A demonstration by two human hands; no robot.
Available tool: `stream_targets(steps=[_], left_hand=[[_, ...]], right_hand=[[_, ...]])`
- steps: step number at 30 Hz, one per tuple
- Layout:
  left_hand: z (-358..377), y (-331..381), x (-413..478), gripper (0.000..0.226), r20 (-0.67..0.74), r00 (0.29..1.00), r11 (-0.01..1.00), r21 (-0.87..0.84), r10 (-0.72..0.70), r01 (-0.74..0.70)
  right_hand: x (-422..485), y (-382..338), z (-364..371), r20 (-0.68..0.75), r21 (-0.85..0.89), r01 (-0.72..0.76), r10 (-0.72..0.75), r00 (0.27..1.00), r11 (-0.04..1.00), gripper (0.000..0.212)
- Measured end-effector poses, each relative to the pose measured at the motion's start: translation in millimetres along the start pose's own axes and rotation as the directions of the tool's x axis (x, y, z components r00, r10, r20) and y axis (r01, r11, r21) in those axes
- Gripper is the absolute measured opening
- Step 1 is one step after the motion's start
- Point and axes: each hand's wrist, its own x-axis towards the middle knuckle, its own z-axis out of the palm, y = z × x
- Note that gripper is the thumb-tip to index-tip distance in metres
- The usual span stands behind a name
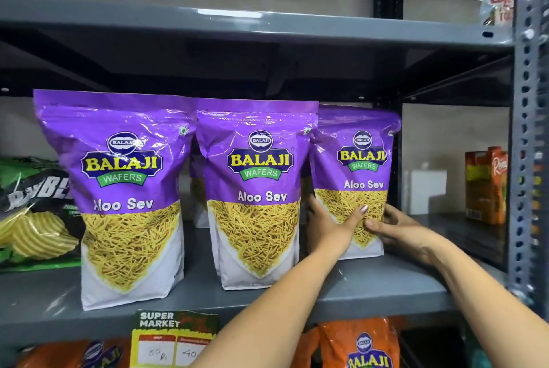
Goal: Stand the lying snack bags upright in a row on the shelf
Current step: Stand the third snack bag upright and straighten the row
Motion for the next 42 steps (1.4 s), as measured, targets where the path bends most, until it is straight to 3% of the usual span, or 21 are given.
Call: stream_targets(steps=[5,9,13,15,18,21,24,26,27,29,31,32,34,37,38,40,42], left_hand=[[-7,13,-18,0.124,0.041,0.998,0.999,0.020,0.044,-0.045],[-8,16,-30,0.126,0.062,0.998,0.998,0.055,0.033,-0.036],[-11,21,-39,0.129,0.080,0.997,0.996,0.086,0.022,-0.029],[-14,24,-44,0.131,0.089,0.996,0.995,0.098,0.015,-0.024],[-15,24,-50,0.131,0.080,0.997,0.994,0.103,0.023,-0.031],[-19,27,-55,0.141,0.099,0.995,0.996,0.090,0.018,-0.027],[-28,32,-74,0.142,0.086,0.990,0.982,0.143,0.114,-0.126],[-40,31,-94,0.132,0.040,0.959,0.930,0.236,0.280,-0.282],[-50,30,-105,0.125,0.016,0.930,0.892,0.275,0.368,-0.358],[-79,26,-121,0.104,-0.087,0.863,0.846,0.269,0.498,-0.461],[-111,12,-119,0.081,-0.294,0.776,0.829,0.241,0.557,-0.504],[-128,2,-111,0.074,-0.402,0.731,0.834,0.254,0.551,-0.489],[-152,-15,-91,0.069,-0.530,0.708,0.883,0.233,0.466,-0.406],[-166,-28,-66,0.078,-0.515,0.806,0.955,0.103,0.291,-0.278],[-167,-32,-61,0.081,-0.489,0.841,0.970,0.051,0.231,-0.237],[-168,-33,-54,0.087,-0.415,0.900,0.987,-0.025,0.133,-0.157],[-167,-32,-51,0.093,-0.330,0.942,0.988,-0.107,0.068,-0.109]], right_hand=[[-17,-7,-6,0.015,-0.051,-0.013,0.014,1.000,0.999,0.097],[-34,-15,-10,0.025,-0.113,-0.004,0.007,1.000,0.994,0.073],[-50,-22,-9,0.020,-0.161,-0.013,0.017,1.000,0.987,0.066],[-56,-23,-9,0.005,-0.166,-0.011,0.013,1.000,0.986,0.071],[-62,-23,-7,-0.028,-0.179,-0.014,0.009,1.000,0.984,0.100],[-70,-27,1,-0.042,-0.159,-0.012,0.005,0.999,0.987,0.112],[-78,-34,11,-0.167,-0.307,0.032,-0.087,0.982,0.951,0.124],[-84,-38,18,-0.349,-0.322,0.119,-0.235,0.907,0.939,0.126],[-87,-38,21,-0.426,-0.298,0.225,-0.340,0.839,0.928,0.114],[-95,-43,38,-0.528,-0.292,0.463,-0.545,0.651,0.837,0.064],[-98,-44,57,-0.585,-0.390,0.535,-0.650,0.485,0.749,0.044],[-96,-43,70,-0.588,-0.421,0.531,-0.667,0.458,0.735,0.041],[-93,-42,99,-0.507,-0.448,0.527,-0.691,0.516,0.722,0.034],[-81,-35,145,-0.320,-0.481,0.461,-0.639,0.700,0.746,0.021],[-75,-31,157,-0.271,-0.487,0.421,-0.590,0.760,0.765,0.026],[-65,-26,173,-0.173,-0.476,0.348,-0.474,0.864,0.808,0.061],[-55,-19,179,-0.101,-0.447,0.300,-0.381,0.919,0.843,0.086]])
